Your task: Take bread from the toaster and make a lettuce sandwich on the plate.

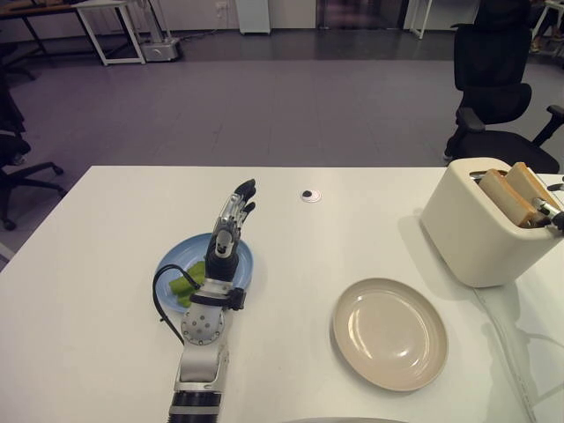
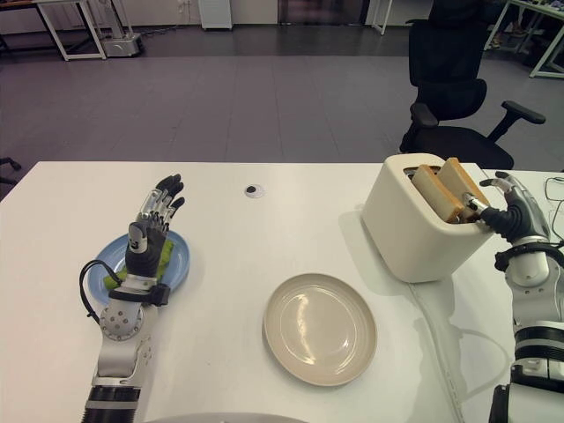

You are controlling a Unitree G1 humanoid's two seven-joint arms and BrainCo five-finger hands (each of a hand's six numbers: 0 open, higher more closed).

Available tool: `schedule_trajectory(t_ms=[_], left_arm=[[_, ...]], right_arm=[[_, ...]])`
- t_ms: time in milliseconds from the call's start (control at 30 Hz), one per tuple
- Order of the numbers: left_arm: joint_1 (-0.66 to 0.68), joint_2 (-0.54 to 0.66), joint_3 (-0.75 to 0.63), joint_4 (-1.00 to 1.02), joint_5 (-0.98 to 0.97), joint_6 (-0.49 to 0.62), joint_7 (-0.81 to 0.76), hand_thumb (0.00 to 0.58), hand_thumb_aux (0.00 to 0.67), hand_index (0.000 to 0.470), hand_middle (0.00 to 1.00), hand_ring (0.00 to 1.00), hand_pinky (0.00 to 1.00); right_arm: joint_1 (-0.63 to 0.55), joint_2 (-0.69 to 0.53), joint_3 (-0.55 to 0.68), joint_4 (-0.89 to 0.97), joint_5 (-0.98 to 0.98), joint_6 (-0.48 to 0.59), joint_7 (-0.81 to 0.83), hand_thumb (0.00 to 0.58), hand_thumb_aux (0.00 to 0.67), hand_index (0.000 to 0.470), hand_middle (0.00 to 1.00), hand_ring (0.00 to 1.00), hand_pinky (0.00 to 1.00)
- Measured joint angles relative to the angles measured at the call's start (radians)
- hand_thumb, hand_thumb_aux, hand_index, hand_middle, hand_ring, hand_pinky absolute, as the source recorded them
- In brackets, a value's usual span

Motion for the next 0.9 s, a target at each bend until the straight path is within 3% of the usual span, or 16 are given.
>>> schedule_trajectory(t_ms=[100,167,200,233,500,633,900], left_arm=[[0.0,0.0,0.0,0.0,0.0,0.0,0.0,0.0,0.0,0.0,0.0,0.0,0.0],[0.0,0.0,0.0,0.0,0.0,0.0,0.0,0.0,0.0,0.0,0.0,0.0,0.0],[0.0,0.0,0.0,0.0,0.0,0.0,0.0,0.0,0.0,0.0,0.0,0.0,0.0],[0.0,0.0,0.0,0.0,0.0,0.0,0.0,0.0,0.0,0.0,0.0,0.0,0.0],[0.0,0.0,0.0,0.0,0.0,0.0,0.0,0.0,0.0,0.0,0.0,0.0,0.0],[0.0,-0.003,-0.001,0.0,0.0,0.0,0.002,0.0,0.0,0.0,0.0,0.0,0.0],[0.0,-0.01,-0.005,-0.001,0.002,0.0,0.004,0.0,0.0,0.0,0.0,0.0,0.0]], right_arm=[[-0.009,0.0,0.008,0.016,0.001,-0.005,-0.01,0.456,0.36,0.253,0.0,0.0,0.0],[-0.015,0.0,0.013,0.021,0.004,-0.013,-0.016,0.543,0.502,0.352,0.0,0.0,0.0],[-0.019,0.0,0.015,0.021,0.008,-0.024,-0.019,0.578,0.633,0.444,0.0,0.0,0.0],[-0.024,0.0,0.016,0.019,0.009,-0.029,-0.02,0.58,0.67,0.47,0.0,0.0,0.0],[-0.008,0.01,0.01,-0.048,0.045,-0.025,-0.012,0.58,0.67,0.47,0.0,0.0,0.0],[0.004,0.048,-0.078,-0.202,0.207,0.027,0.057,0.58,0.67,0.47,0.0,0.0,0.0],[-0.028,0.088,-0.265,-0.659,0.582,0.293,0.163,0.58,0.67,0.47,0.0,0.0,0.0]])
